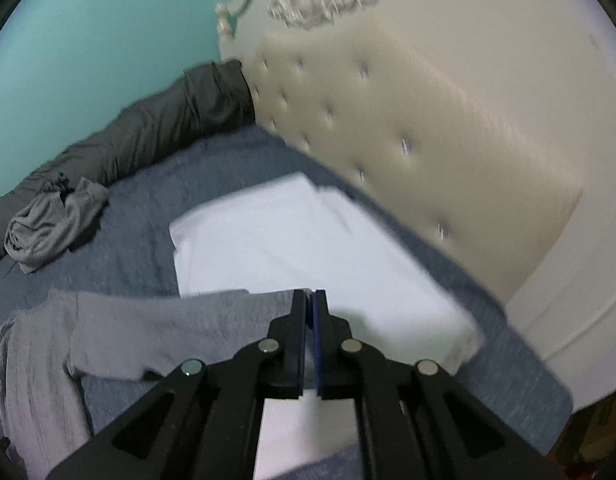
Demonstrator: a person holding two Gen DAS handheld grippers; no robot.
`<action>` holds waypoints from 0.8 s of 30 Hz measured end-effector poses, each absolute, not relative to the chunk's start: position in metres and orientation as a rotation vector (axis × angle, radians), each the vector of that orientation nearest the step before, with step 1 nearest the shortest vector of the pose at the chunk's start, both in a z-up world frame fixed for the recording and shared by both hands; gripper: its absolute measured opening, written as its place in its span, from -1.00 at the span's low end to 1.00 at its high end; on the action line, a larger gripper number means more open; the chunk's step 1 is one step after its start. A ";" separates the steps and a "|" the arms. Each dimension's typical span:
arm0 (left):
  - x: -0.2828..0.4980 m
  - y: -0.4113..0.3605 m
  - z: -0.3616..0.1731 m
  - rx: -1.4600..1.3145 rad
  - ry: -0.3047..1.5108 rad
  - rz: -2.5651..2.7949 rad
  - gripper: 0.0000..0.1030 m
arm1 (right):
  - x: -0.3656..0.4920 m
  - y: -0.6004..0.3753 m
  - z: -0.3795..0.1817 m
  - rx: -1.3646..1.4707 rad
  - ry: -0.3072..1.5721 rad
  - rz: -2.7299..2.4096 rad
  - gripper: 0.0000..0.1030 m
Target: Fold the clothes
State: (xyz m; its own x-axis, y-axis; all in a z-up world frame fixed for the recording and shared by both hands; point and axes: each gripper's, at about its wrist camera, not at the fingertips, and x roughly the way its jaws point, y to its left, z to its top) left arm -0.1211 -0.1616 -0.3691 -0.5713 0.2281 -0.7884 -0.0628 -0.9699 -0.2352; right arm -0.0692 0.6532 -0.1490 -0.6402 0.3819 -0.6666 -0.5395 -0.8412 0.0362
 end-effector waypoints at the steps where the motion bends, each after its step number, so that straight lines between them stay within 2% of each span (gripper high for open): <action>1: -0.121 -0.161 -0.369 -1.360 -0.270 2.634 0.10 | -0.072 0.653 -0.139 -0.900 0.294 2.451 -0.95; 6: -0.122 -0.162 -0.370 -1.365 -0.270 2.633 0.10 | -0.086 0.655 -0.097 -0.817 0.232 2.473 -0.96; 10: -0.122 -0.161 -0.370 -1.366 -0.268 2.633 0.10 | -0.104 0.653 -0.095 -0.893 0.161 2.459 -0.96; 24: -0.113 -0.170 -0.354 -1.317 -0.300 2.653 0.10 | -0.119 0.624 -0.065 -0.848 0.215 2.520 -0.95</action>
State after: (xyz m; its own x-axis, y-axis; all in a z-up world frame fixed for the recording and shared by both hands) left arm -0.1128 -0.1696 -0.3542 -0.5980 0.2343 -0.7665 -0.0572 -0.9663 -0.2508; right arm -0.1186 0.6236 -0.0647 -0.6985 0.3833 -0.6043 -0.4800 -0.8773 -0.0016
